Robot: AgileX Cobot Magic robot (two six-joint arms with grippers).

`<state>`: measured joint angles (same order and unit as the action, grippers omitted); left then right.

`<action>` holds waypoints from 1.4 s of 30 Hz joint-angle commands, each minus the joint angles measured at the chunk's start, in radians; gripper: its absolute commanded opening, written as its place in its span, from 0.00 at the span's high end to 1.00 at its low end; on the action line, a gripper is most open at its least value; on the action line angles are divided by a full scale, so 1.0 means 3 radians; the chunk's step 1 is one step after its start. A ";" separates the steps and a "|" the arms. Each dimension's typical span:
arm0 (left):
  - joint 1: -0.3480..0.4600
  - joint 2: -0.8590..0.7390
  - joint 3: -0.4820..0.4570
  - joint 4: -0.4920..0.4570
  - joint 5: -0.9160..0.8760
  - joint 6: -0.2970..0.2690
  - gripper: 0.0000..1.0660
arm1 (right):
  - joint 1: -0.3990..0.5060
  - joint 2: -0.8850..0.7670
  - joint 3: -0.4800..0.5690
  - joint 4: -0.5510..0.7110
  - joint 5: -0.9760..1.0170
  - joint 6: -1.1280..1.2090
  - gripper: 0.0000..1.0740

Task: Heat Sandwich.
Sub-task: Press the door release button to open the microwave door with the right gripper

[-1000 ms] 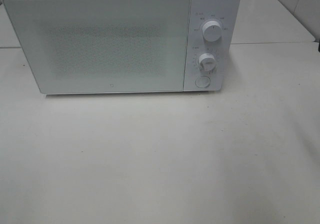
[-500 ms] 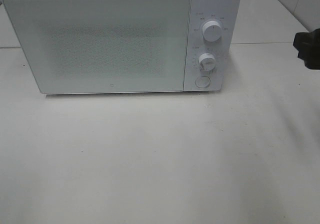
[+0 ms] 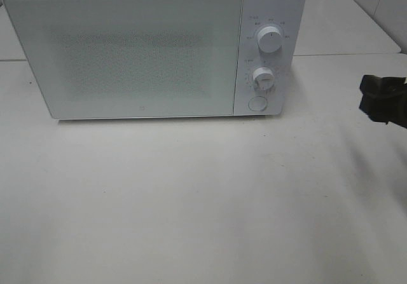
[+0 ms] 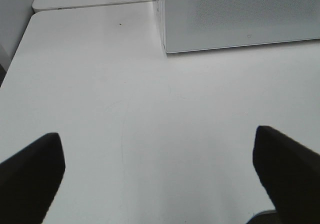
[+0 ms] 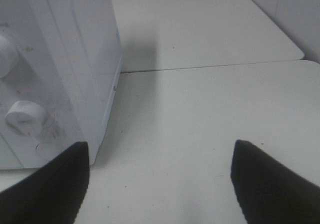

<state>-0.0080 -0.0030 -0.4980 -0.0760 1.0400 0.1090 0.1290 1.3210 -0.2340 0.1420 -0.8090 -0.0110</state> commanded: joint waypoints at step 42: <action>-0.0010 -0.0090 0.0010 -0.0027 -0.0007 -0.0023 0.08 | 0.2133 0.1390 -0.0540 0.2073 -0.1033 -0.0700 0.29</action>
<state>-0.0080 -0.0030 -0.4980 -0.0760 1.0400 0.1090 0.7660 1.7410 -0.3880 0.7610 -1.1290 -0.2110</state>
